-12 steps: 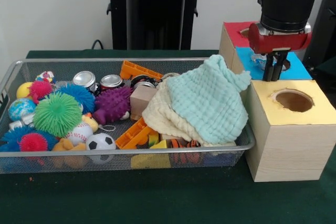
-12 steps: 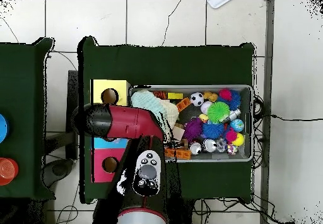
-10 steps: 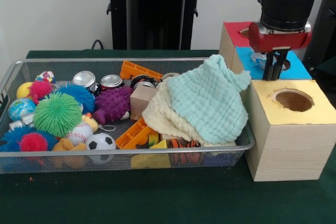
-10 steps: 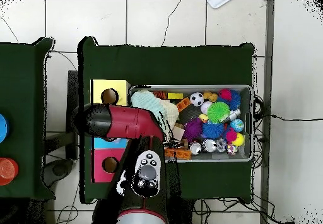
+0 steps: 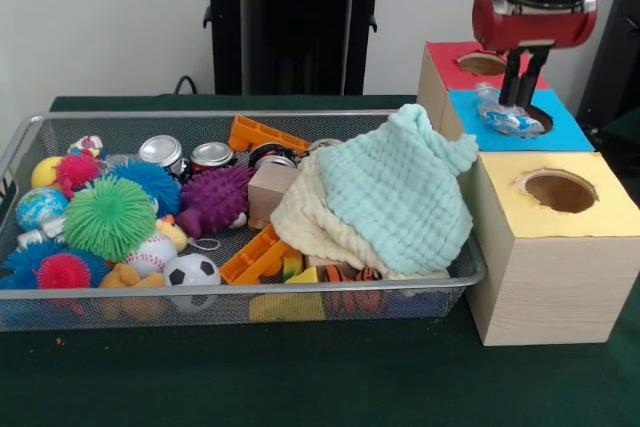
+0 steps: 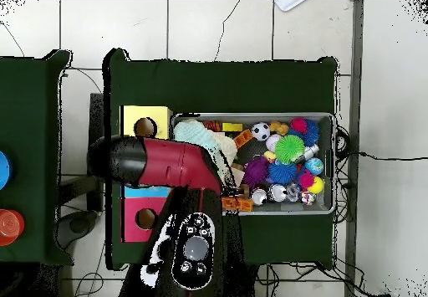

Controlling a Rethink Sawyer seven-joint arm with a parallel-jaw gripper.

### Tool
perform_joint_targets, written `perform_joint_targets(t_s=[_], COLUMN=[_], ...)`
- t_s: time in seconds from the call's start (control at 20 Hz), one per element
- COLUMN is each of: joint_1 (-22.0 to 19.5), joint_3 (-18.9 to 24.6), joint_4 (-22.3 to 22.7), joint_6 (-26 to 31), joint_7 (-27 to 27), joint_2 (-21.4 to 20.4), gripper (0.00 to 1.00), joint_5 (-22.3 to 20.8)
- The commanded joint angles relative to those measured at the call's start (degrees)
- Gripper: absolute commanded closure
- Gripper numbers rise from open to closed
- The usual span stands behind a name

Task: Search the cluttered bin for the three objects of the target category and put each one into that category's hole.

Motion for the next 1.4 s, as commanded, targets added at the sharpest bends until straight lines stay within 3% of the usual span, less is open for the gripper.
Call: perform_joint_targets(t_s=[0.05, 0.25, 0.6, 1.0, 1.4], joint_1=[1.18, 1.74, 5.54, 6.86, 7.40], joint_3=[-1.01, 0.91, 1.28, -0.95, -1.38], joint_4=[-0.36, 5.55, 14.50, 15.93, 13.53], joint_6=[10.04, 6.00, 1.81, 1.99, 0.72], joint_7=[16.45, 17.39, 17.33, 14.81, 15.56], joint_2=[-3.71, -2.60, -4.43, -4.87, -3.92], gripper=[1.00, 1.00, 1.00, 1.00, 1.00], joint_5=[1.15, 3.75, 5.87, 3.47, 3.39])
